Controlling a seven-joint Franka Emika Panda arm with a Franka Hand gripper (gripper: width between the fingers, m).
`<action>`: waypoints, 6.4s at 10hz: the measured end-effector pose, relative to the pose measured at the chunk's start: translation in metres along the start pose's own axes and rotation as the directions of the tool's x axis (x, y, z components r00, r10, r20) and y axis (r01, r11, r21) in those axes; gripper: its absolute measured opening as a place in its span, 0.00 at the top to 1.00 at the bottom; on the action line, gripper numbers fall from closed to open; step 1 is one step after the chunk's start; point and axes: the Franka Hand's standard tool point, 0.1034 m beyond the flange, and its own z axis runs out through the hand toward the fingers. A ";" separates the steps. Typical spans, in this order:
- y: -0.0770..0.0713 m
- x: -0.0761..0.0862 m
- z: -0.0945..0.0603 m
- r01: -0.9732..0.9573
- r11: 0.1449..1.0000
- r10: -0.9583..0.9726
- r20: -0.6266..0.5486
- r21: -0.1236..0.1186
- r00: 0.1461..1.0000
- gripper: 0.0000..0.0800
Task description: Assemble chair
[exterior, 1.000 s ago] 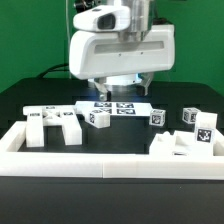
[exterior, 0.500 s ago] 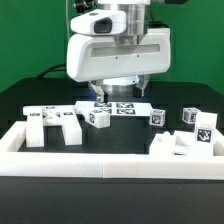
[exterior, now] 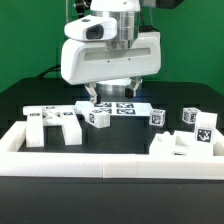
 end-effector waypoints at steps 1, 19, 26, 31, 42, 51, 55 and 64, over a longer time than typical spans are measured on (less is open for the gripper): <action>0.002 -0.001 0.000 -0.004 1.000 0.004 0.000 0.000 1.000 0.19; -0.004 -0.039 0.032 -0.108 0.993 0.036 0.735 0.051 0.677 0.19; -0.001 -0.046 0.044 -0.118 0.992 0.046 0.735 0.047 0.677 0.19; -0.008 -0.051 0.057 -0.113 0.992 0.037 0.744 0.052 0.667 0.19; -0.006 -0.055 0.065 -0.127 0.991 0.056 0.745 0.039 0.665 0.64; 0.000 -0.031 0.006 -0.157 0.987 0.068 0.764 0.044 0.642 0.64; 0.014 -0.015 -0.025 -0.170 0.985 0.093 0.736 0.030 0.671 0.64; 0.045 0.031 -0.073 -0.163 0.986 0.169 0.317 -0.045 0.933 0.64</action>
Offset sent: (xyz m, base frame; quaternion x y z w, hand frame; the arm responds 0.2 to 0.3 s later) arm -0.0020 -0.0330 0.0090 -0.0926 -0.2209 0.0609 0.9690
